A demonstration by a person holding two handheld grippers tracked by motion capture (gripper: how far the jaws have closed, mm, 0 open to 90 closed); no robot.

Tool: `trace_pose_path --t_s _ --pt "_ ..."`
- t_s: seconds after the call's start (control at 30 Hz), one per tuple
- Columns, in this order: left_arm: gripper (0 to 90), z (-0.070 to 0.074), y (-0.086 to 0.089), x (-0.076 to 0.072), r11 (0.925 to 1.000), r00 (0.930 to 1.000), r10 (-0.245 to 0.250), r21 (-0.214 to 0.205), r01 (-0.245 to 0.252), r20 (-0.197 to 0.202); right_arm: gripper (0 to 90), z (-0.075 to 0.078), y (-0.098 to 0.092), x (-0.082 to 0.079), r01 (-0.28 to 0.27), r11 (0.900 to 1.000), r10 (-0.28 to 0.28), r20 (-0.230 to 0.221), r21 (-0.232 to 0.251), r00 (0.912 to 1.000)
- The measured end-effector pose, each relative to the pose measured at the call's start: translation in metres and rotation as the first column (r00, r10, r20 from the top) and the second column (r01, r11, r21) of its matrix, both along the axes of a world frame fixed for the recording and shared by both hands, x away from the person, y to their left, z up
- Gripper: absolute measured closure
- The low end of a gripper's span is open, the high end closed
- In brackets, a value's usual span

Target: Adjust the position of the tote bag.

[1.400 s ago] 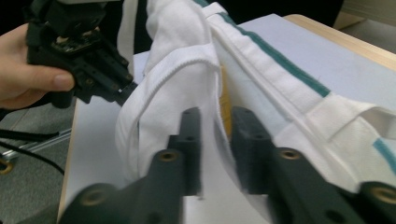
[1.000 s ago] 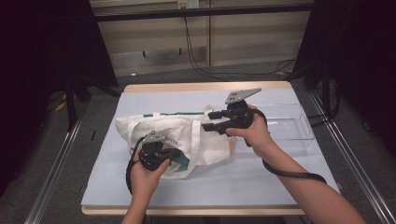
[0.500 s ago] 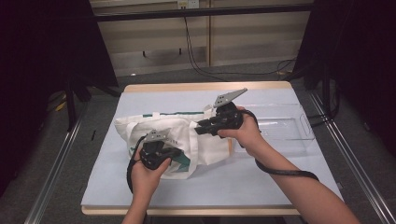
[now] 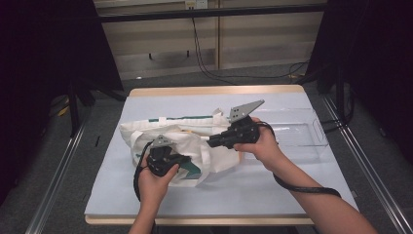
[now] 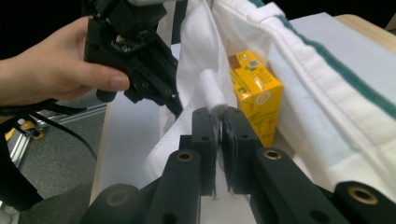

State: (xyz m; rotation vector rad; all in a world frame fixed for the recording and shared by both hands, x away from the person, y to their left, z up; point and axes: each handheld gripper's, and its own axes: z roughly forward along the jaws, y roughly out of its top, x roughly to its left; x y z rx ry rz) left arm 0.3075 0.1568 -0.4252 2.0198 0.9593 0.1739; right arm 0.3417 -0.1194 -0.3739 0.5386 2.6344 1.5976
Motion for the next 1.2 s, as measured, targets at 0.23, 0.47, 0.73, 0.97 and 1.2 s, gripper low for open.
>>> trace_pose_path --t_s 0.23,0.47,0.73,0.97,1.2 --pt "83.8 0.000 0.006 -0.003 0.9999 0.9998 0.006 -0.009 -0.006 -0.017 83.6 -0.012 -0.002 -0.004 0.016 0.9999 -0.016 0.006 0.006 0.9999" --pt "73.4 0.013 0.019 -0.014 0.9999 0.9998 0.005 -0.011 -0.005 -0.019 83.6 -0.013 -0.002 -0.005 0.024 0.9997 -0.024 0.023 0.001 0.9995" --pt "68.5 0.035 0.026 -0.018 0.9997 0.9998 -0.019 -0.018 0.018 -0.006 83.7 -0.015 -0.001 -0.006 0.031 0.9995 -0.031 0.033 -0.010 0.9990" --pt "64.2 0.051 0.026 -0.017 0.9992 0.9995 -0.033 -0.021 0.033 -0.005 83.6 -0.016 0.000 -0.006 0.040 0.9991 -0.039 0.041 -0.012 0.9984" --pt "60.3 0.059 0.028 -0.013 0.9990 0.9988 -0.045 -0.006 0.045 -0.021 83.7 -0.016 0.000 -0.005 0.045 0.9989 -0.044 0.040 -0.012 0.9982"
